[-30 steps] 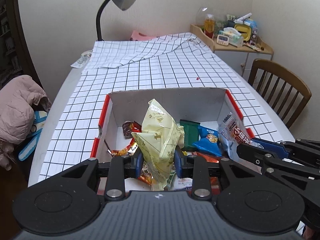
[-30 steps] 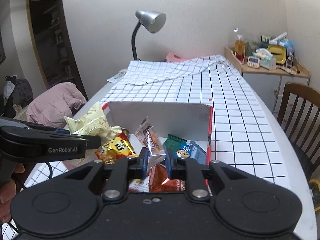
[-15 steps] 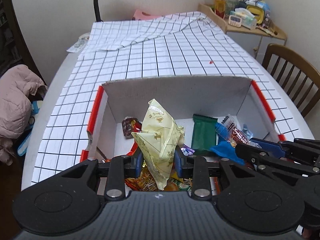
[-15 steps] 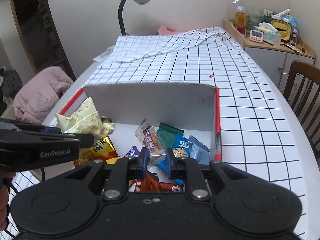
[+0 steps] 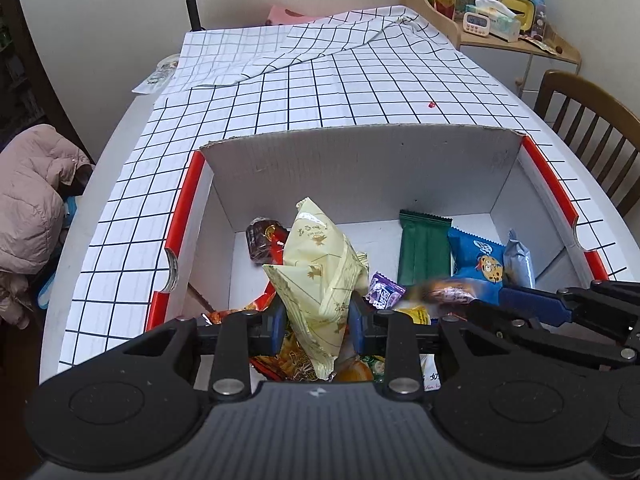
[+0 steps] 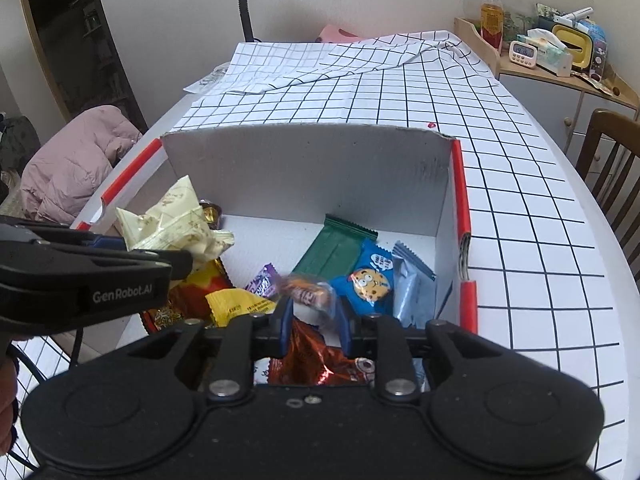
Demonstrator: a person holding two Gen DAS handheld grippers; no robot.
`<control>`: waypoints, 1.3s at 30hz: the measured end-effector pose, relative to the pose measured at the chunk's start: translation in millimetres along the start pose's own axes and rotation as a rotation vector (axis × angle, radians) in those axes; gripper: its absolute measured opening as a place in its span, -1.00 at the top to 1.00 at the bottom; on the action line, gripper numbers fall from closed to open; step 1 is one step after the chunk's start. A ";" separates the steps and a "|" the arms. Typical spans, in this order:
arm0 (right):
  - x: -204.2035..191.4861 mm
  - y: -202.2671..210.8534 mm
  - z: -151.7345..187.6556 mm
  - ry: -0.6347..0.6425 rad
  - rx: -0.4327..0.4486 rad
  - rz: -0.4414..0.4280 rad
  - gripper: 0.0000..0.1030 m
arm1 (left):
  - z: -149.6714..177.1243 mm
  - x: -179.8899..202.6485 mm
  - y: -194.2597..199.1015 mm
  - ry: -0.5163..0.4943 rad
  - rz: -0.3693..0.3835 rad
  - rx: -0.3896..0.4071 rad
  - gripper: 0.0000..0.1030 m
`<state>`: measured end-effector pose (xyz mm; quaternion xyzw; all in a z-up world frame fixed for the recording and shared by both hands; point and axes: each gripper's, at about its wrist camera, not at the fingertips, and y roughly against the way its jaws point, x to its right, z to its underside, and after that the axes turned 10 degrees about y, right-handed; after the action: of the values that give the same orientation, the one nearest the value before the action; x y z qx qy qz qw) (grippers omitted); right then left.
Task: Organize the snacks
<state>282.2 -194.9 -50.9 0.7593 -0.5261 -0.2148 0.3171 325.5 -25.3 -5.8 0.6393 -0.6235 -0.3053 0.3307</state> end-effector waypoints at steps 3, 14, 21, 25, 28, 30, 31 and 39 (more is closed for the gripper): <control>0.2 2.3 1.9 -0.005 0.003 -0.002 0.54 | 1.6 1.2 2.6 -0.001 -0.008 0.000 0.39; -2.9 31.4 8.1 -0.004 0.049 0.010 0.22 | 11.6 4.5 28.9 0.003 0.002 0.049 -0.14; -4.8 59.9 15.8 -0.007 0.094 0.020 -0.11 | 20.5 -0.1 54.8 0.041 0.031 0.078 -0.34; -6.8 79.1 20.7 -0.004 0.129 0.030 -0.36 | 27.9 -4.8 71.2 0.059 0.048 0.095 -0.37; -8.7 91.9 23.5 -0.003 0.152 0.029 -0.54 | 33.5 -6.8 81.0 0.067 0.058 0.102 -0.38; -11.4 99.8 25.4 0.004 0.169 0.035 -0.62 | 37.7 -8.9 87.4 0.073 0.062 0.108 -0.42; -12.4 103.7 27.0 0.007 0.176 0.035 -0.66 | 39.1 -9.7 90.5 0.075 0.067 0.112 -0.44; -11.5 133.9 38.5 0.005 0.238 0.019 -0.97 | 57.7 -14.4 118.6 0.087 0.115 0.171 -0.58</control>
<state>164.0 -226.8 16.6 0.7870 -0.5543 -0.1458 0.2282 208.1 -13.7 54.9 0.6412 -0.6678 -0.2035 0.3186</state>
